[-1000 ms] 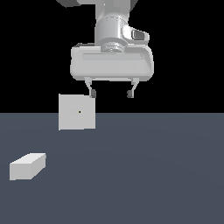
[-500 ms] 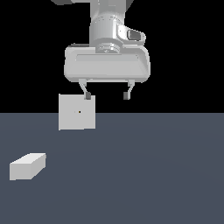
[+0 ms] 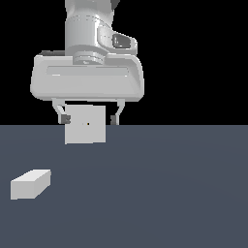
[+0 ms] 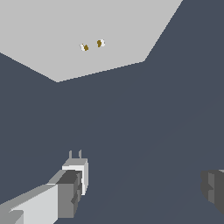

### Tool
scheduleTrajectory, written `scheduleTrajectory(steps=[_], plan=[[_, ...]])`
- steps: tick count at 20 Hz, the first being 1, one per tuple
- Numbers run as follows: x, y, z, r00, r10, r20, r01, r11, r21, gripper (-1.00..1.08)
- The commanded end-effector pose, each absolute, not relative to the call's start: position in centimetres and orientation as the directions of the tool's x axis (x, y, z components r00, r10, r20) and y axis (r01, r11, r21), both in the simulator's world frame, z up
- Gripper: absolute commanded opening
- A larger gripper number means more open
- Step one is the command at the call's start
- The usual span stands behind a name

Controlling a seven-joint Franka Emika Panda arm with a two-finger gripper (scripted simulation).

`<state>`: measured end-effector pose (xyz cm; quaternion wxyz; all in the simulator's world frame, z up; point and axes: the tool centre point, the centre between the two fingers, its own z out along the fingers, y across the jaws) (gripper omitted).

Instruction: Plug the charger into the wall socket.

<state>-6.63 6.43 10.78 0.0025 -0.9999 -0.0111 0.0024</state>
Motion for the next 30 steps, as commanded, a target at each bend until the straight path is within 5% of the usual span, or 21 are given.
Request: scheduleTrajectory(steps=[1, 13, 30], plan=[[-7.9, 8.2, 9.7, 1.0, 0.03, 0.006, 0.03, -1.0, -0.005, 1.0], [-11.4, 13.3, 6.4, 0.998, 0.049, 0.037, 0.049, -0.999, -0.002, 1.0], [-11.6, 13.6, 2.7, 0.998, 0.05, 0.038, 0.05, -0.999, 0.0, 1.0]])
